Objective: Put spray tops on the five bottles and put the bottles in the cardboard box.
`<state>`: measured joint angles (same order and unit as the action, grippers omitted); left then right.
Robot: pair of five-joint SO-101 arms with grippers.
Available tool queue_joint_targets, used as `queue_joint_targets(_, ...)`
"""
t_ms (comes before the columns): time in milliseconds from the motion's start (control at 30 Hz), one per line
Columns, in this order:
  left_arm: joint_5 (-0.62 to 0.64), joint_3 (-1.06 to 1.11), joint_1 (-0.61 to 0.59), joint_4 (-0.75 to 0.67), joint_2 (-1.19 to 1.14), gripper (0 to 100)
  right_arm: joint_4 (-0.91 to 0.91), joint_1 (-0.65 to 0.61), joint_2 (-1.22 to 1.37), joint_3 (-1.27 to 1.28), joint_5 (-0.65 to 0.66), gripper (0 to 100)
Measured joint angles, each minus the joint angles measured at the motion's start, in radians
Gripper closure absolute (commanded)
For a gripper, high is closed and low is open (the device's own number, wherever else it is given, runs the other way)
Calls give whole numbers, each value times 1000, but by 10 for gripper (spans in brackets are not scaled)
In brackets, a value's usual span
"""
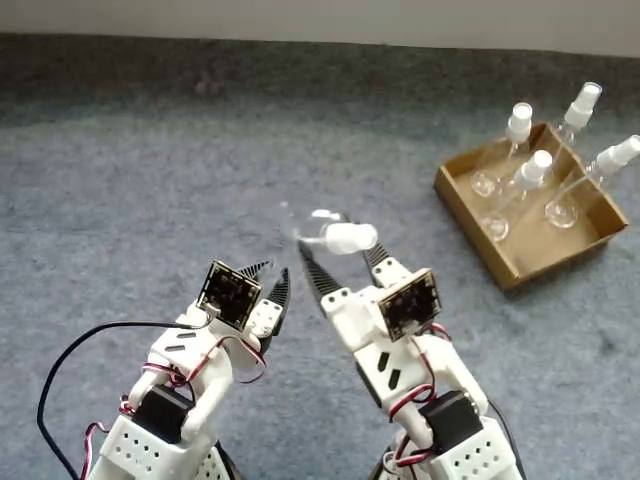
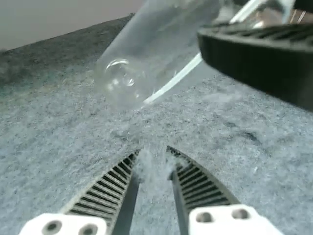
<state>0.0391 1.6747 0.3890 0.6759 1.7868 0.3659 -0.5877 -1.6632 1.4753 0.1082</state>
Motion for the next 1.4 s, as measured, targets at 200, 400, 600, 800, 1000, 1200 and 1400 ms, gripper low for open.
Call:
queue_joint_targets(200, 0, 0, 0, 2, 0, 955, 0, 209, 0, 0, 0, 957)
queue_joint_targets(400, 0, 0, 0, 9, 0, 955, 5, 462, 0, 0, 0, 957)
queue_joint_targets(600, 0, 0, 0, 9, 0, 955, 129, 624, 20, -120, 0, 957)
queue_joint_targets(800, 0, 0, 0, 9, 0, 955, 204, 747, 181, -324, 0, 957)
queue_joint_targets(1000, 0, 0, 0, 20, 0, 955, 222, 901, 411, -460, 0, 957)
queue_joint_targets(1200, 0, 0, 0, 20, 0, 955, 222, 996, 617, -477, 0, 957)
queue_joint_targets(1400, 0, 0, 0, 20, 0, 955, 146, 1031, 726, -477, 0, 957)
